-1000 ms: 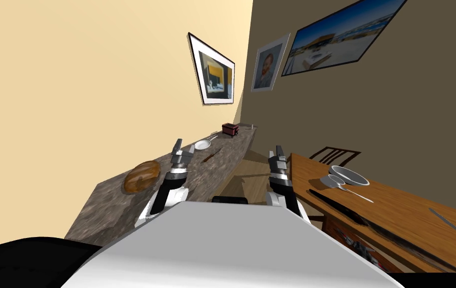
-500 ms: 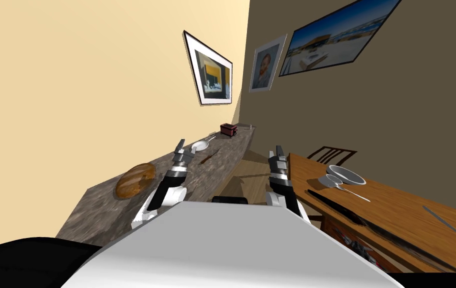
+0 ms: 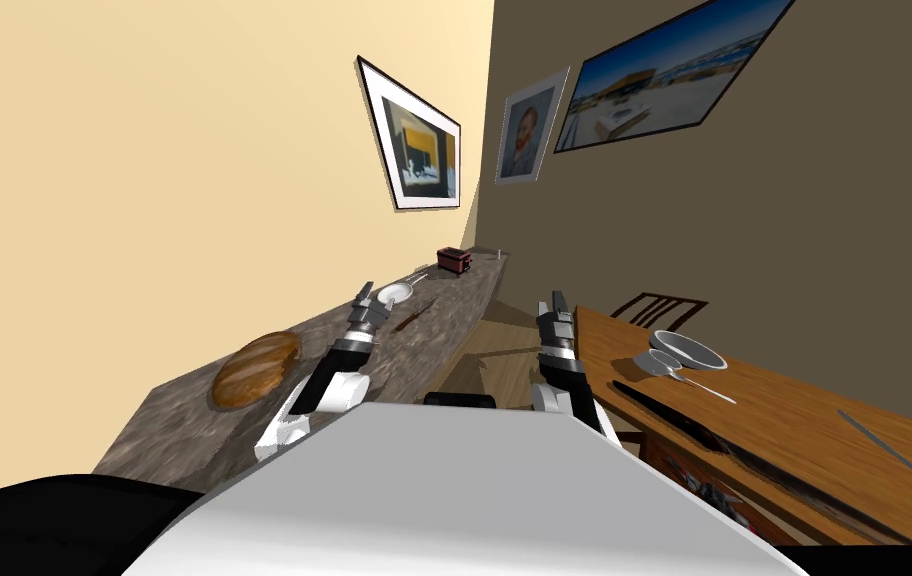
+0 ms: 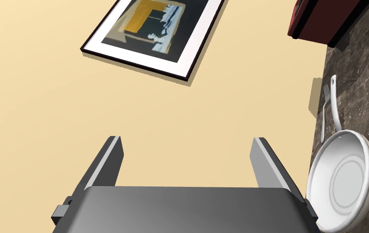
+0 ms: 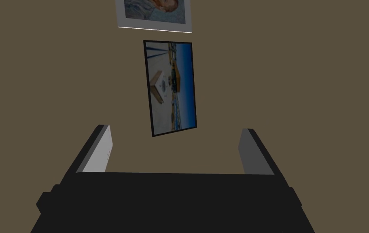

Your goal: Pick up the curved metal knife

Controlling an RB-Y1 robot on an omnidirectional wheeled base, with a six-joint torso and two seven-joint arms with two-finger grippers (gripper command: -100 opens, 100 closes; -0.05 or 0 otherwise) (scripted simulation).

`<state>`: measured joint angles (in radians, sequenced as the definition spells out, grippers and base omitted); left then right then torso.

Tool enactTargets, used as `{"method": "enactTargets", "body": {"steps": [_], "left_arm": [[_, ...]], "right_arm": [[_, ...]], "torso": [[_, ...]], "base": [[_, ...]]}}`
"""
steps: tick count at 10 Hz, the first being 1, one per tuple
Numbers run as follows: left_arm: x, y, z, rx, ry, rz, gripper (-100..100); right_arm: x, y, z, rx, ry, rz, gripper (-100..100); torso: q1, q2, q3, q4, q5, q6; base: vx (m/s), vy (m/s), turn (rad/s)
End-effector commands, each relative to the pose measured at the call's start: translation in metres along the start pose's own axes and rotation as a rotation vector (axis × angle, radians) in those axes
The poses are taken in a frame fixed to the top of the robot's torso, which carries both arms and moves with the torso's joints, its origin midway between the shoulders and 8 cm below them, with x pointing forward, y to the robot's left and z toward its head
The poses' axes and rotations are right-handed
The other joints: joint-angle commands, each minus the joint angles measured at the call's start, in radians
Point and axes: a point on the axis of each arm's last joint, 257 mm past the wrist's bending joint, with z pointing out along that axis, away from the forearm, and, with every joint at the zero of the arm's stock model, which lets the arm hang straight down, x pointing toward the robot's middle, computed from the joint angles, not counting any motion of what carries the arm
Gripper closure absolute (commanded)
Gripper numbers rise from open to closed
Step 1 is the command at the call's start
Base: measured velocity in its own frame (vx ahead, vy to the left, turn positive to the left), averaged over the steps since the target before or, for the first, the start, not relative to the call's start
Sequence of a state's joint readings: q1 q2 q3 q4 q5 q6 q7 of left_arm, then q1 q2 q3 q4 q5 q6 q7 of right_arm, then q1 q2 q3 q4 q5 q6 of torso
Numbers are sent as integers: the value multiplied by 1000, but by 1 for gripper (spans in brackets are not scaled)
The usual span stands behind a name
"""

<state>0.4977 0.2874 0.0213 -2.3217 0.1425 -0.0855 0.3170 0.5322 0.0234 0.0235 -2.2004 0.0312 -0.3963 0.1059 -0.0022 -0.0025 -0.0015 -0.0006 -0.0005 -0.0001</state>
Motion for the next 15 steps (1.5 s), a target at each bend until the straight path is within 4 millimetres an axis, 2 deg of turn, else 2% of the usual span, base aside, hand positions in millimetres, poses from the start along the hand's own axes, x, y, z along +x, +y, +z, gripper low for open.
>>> {"method": "enactTargets", "body": {"steps": [1, 6, 15], "left_arm": [[-3, 9, 0, -35, -10, -4, -100], [-18, 39, -2, -181, -46, -91, -100], [-42, 91, -17, -416, -129, -175, -100]], "right_arm": [[0, 0, 0, 0, 0, 0, 0], [0, 0, 0, 0, 0, 0, 0], [0, 0, 0, 0, 0, 0, 0]], "torso": [[0, 0, 0, 0, 0, 0], [0, 0, 0, 0, 0, 0], [0, 0, 0, 0, 0, 0]], "base": [[12, -11, 6], [42, -32, -27], [43, -29, -10]]}}
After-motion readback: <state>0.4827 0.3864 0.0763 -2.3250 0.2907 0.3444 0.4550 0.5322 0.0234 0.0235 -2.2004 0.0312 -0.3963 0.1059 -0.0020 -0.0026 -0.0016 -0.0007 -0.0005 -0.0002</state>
